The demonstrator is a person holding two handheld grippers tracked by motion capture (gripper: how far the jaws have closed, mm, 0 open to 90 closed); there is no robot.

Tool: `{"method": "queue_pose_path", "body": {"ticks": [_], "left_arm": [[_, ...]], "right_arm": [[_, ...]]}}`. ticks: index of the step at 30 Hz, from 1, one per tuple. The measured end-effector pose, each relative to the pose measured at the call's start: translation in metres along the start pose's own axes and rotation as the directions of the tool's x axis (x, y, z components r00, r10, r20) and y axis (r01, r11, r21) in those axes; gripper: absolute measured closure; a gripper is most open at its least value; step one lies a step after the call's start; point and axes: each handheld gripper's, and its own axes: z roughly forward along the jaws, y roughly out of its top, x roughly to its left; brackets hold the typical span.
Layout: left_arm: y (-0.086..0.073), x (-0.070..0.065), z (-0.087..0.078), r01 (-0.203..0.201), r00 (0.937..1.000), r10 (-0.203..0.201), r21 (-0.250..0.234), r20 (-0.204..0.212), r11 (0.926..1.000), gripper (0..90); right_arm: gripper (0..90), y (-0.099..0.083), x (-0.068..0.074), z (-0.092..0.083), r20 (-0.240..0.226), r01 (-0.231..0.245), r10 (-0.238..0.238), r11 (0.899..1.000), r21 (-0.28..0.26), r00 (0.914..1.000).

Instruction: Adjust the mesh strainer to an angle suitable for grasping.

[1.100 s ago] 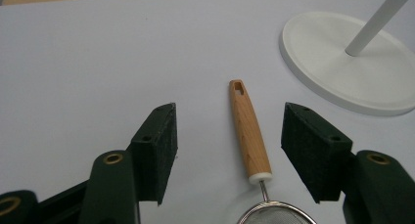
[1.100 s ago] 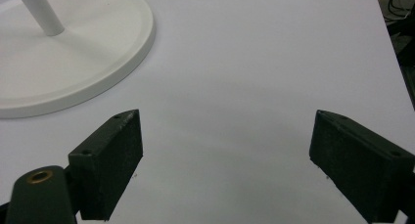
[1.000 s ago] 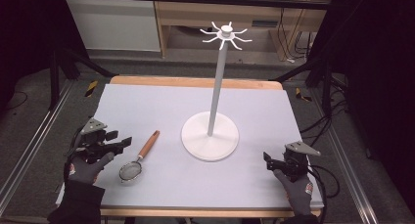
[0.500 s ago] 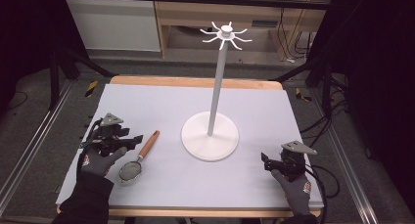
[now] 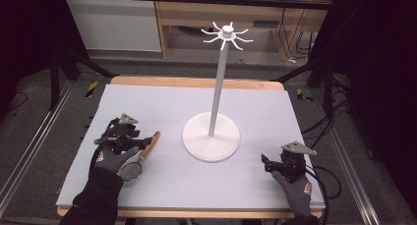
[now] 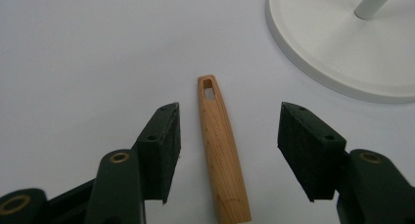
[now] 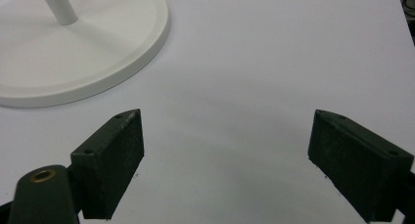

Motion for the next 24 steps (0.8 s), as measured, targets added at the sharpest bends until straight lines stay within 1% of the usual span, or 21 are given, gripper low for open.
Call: {"method": "queue_pose_path", "body": {"ticks": [1, 7, 14, 16, 24], "left_arm": [[0.000, 0.000, 0.000, 0.000, 1.0000, 0.000, 0.000, 0.000, 1.0000, 41.2], [0.001, 0.000, 0.011, -0.005, 0.9999, 0.005, 0.034, -0.010, 0.9994, 41.8], [0.001, 0.000, 0.020, -0.014, 0.9999, 0.014, 0.061, -0.004, 0.9980, 44.7], [0.001, 0.000, 0.025, -0.012, 0.9999, 0.012, 0.073, -0.001, 0.9973, 46.0], [-0.002, -0.001, 0.036, -0.015, 0.9999, 0.016, 0.101, -0.005, 0.9948, 47.8]], "right_arm": [[13.6, 0.000, 0.000, 0.000, 0.000, 0.000, 0.000, 1.000, 0.000, 1.0000], [13.7, 0.000, 0.001, 0.001, 0.001, 0.003, -0.003, 1.000, 0.007, 1.0000], [14.0, 0.000, 0.001, 0.002, -0.006, 0.005, -0.005, 1.000, 0.017, 1.0000], [14.0, -0.001, 0.001, 0.002, -0.003, 0.003, -0.003, 1.000, 0.021, 1.0000], [14.3, -0.001, 0.001, 0.002, -0.007, 0.006, -0.005, 1.000, 0.025, 1.0000]]}}
